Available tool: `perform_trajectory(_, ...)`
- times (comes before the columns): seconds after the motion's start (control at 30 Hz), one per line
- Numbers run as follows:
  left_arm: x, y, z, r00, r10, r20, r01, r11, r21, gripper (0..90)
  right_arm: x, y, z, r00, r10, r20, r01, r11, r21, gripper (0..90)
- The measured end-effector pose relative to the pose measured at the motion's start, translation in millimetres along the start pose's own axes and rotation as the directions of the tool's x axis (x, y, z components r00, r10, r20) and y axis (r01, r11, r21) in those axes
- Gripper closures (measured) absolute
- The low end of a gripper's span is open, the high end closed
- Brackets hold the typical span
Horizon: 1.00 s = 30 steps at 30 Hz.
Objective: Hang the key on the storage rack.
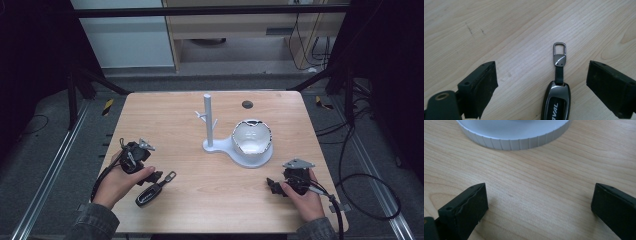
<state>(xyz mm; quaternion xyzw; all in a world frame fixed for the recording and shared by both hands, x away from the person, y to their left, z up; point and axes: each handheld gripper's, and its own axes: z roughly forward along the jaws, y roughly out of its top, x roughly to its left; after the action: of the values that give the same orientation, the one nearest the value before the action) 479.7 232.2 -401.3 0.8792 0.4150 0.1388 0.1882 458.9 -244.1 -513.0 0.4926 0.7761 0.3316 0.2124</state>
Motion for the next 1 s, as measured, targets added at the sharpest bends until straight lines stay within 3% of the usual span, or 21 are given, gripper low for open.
perform_trajectory(0.13, -7.1, 2.6, 10.9, 0.9999, 0.01, -0.014, -0.009, 0.9974, 0.072, 3.4, -1.8, -3.4, -3.5, 0.9995, 0.02, 0.023, -0.02, 1.0, 0.001, 1.1)
perform_trajectory(0.5, -22.1, 12.4, 23.7, 0.9971, 0.053, 0.056, -0.059, 0.9912, 0.118, 7.2, -5.0, -3.0, -2.8, 0.9984, 0.04, 0.041, -0.04, 0.999, 0.0, 0.5)
perform_trajectory(0.77, -28.7, 14.2, 45.0, 0.9952, 0.053, 0.082, -0.068, 0.9791, 0.192, 6.9, -4.5, -2.4, -2.6, 0.9981, 0.045, 0.042, -0.045, 0.999, 0.002, 0.5)
perform_trajectory(0.87, -28.5, 15.4, 52.7, 0.9956, 0.049, 0.08, -0.066, 0.9711, 0.229, 7.3, -4.2, -2.4, -2.8, 0.998, 0.048, 0.042, -0.048, 0.999, 0.002, 0.5)
perform_trajectory(1.0, -25.1, 16.2, 54.4, 0.9975, 0.033, 0.062, -0.047, 0.9677, 0.248, 15.2, -3.8, -2.6, -2.9, 0.9978, 0.048, 0.045, -0.048, 0.999, 0.002, 0.5)
